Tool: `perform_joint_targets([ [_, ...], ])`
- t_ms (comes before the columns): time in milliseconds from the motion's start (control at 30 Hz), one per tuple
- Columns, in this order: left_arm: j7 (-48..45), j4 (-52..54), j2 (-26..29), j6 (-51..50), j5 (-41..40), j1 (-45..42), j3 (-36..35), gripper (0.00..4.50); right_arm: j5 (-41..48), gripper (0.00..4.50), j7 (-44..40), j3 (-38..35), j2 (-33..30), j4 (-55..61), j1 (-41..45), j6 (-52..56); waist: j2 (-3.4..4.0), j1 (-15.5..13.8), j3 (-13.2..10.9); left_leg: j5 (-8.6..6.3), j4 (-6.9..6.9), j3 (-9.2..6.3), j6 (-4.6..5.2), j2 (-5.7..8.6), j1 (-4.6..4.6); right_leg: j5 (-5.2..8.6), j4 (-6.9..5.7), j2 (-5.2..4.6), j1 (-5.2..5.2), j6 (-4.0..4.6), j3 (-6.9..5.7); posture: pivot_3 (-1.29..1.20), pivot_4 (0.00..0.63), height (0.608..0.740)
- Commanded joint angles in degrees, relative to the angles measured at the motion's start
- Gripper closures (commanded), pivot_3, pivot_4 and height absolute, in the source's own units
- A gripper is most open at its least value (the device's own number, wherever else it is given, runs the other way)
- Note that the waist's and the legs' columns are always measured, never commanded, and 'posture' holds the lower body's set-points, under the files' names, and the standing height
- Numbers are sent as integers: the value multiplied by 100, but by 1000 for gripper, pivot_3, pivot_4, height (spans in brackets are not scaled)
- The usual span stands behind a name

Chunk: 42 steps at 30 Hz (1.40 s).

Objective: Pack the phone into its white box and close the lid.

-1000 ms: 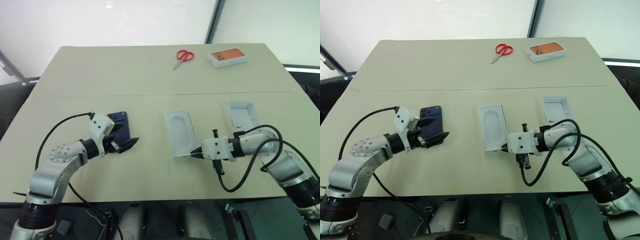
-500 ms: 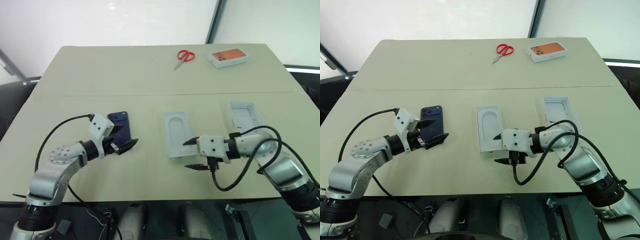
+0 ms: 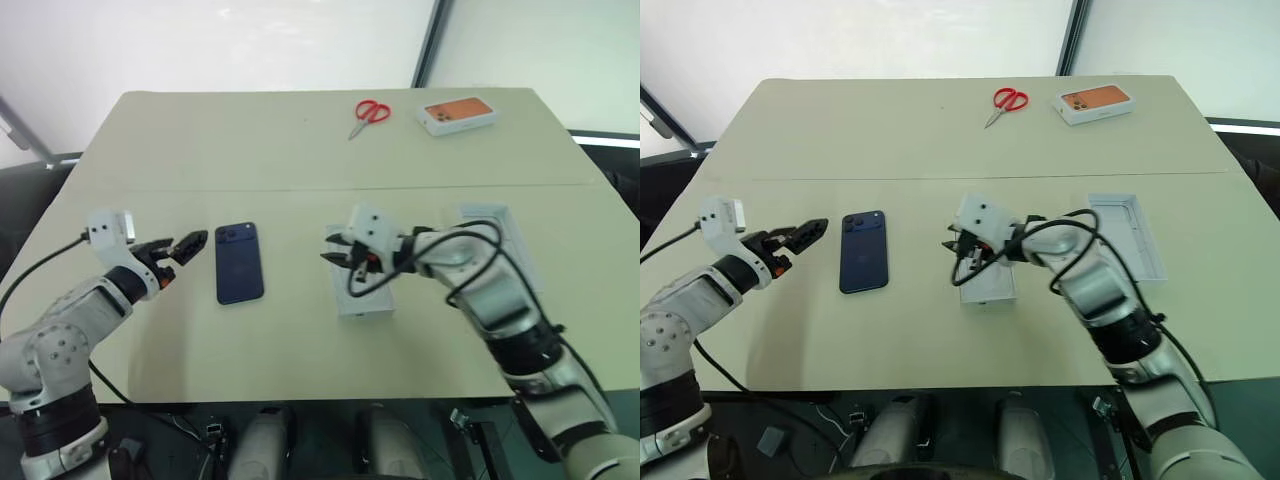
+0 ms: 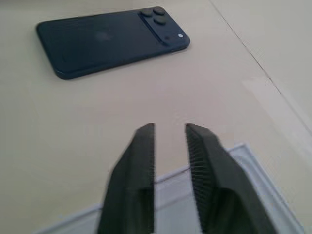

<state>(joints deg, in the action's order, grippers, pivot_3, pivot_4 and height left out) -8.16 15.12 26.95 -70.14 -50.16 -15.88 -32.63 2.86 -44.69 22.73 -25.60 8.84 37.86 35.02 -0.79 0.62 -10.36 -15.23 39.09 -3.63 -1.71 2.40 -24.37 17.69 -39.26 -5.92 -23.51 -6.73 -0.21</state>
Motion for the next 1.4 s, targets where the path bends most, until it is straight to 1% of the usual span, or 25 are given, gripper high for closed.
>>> perform_joint_targets([
  [33,322,-99,-70,-691,-439,-230,-298,0,-502,4450,324,382,351,-316,366,-243,-2,18,1,1,-1,0,-1,0,0,0,-2,1,-4,0,0,0,150,697],
  [100,376,-284,-46,-1153,-495,-313,-276,0,-732,4450,331,684,525,-536,425,-396,-6,19,4,4,-7,0,-7,-2,-1,0,-3,2,-8,0,0,0,150,697],
  [267,614,-515,-316,-1749,-544,-552,-489,0,-1168,4450,354,1202,886,-958,494,-750,-6,21,5,6,-9,3,-12,-3,0,0,-3,2,-9,0,0,0,150,697],
  [467,737,-510,-645,-2192,-444,-702,-651,0,-1563,4450,405,1478,1266,-1451,580,-1136,-6,12,9,6,-8,2,-13,-2,2,0,-4,2,-6,0,0,0,150,697],
  [733,814,-256,-978,-2235,-713,-524,-394,0,-1746,4450,417,1474,1740,-1883,719,-1469,-5,0,13,7,-9,1,-16,0,6,0,-4,-1,-3,0,0,0,150,697],
  [933,869,-212,-1202,-2235,-958,-539,-415,0,-1809,4450,369,1401,1800,-1899,683,-1560,-4,-1,16,7,-10,0,-16,1,9,0,-3,-1,0,0,0,0,150,697],
  [1033,920,-210,-1226,-2235,-978,-541,-349,0,-1822,4450,359,1386,1800,-1889,660,-1572,-5,-6,16,6,-9,0,-16,3,9,0,-2,-2,3,0,0,0,150,697],
  [1167,934,-300,-1243,-2235,-1100,-675,-569,0,-1838,4450,354,1356,1785,-1859,610,-1553,-5,-15,16,7,-9,-2,-16,4,9,0,-2,-2,4,0,0,0,150,697],
  [1333,955,-419,-1133,-2235,-1090,-754,-645,0,-1861,4450,364,1333,1768,-1842,600,-1541,-5,-5,16,7,-10,-3,-16,4,9,0,-1,-1,3,0,0,0,150,697],
  [1400,931,-485,-1102,-2235,-1120,-816,-799,535,-1863,4500,361,1313,1745,-1812,587,-1530,-5,0,16,7,-10,-3,-16,4,9,0,-2,-1,3,0,0,0,150,697],
])
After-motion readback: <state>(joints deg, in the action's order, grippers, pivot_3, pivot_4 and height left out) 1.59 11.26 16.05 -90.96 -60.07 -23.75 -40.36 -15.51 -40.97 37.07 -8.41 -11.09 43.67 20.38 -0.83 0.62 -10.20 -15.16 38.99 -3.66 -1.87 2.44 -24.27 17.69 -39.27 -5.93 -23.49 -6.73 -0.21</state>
